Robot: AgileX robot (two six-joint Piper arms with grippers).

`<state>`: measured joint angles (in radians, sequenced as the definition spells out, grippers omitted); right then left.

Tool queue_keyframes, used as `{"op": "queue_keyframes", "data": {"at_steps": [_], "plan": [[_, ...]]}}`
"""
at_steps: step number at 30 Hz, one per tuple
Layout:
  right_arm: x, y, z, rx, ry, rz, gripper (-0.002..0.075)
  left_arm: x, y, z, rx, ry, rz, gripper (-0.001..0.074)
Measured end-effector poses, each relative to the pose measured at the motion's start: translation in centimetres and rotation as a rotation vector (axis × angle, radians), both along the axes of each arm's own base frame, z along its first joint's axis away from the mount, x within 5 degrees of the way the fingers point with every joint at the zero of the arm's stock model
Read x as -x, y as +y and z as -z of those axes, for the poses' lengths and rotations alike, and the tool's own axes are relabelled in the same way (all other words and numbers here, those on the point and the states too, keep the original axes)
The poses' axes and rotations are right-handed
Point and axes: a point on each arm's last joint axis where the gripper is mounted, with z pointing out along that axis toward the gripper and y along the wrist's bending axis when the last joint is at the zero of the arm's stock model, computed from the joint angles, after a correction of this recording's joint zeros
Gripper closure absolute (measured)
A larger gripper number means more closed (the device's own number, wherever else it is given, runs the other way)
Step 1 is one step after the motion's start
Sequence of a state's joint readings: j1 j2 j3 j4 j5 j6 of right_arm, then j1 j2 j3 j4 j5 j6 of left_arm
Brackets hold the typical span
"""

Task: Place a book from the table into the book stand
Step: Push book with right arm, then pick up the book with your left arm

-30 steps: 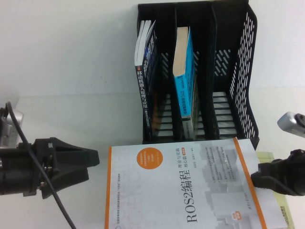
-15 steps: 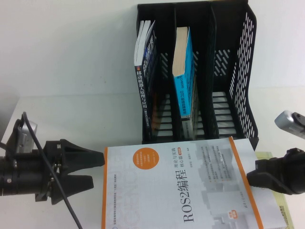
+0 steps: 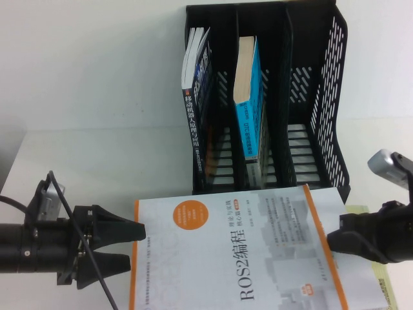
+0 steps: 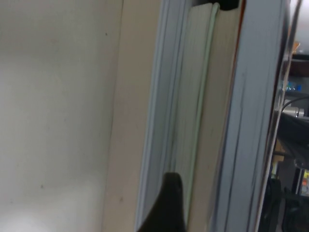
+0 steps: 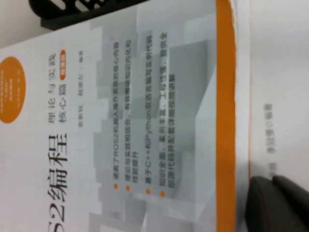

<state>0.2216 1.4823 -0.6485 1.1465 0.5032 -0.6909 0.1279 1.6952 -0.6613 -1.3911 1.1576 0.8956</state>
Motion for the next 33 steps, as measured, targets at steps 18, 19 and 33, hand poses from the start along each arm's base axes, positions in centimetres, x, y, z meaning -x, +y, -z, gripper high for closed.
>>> {"op": "queue_keyframes", "data": {"at_steps": [18, 19, 33], "plan": [[-0.3, 1.5, 1.1, -0.057, 0.042, 0.007, 0.0728, -0.5, 0.0, 0.4, 0.02, -0.004, -0.025, 0.0101], [-0.3, 1.5, 1.1, -0.056, 0.042, 0.005, 0.0728, -0.6, 0.0, 0.7, 0.022, 0.004, -0.025, 0.0101], [-0.3, 1.6, 1.1, -0.058, 0.028, -0.005, 0.0728, -0.5, -1.7, 2.8, 0.027, 0.081, 0.033, 0.0165]]}}
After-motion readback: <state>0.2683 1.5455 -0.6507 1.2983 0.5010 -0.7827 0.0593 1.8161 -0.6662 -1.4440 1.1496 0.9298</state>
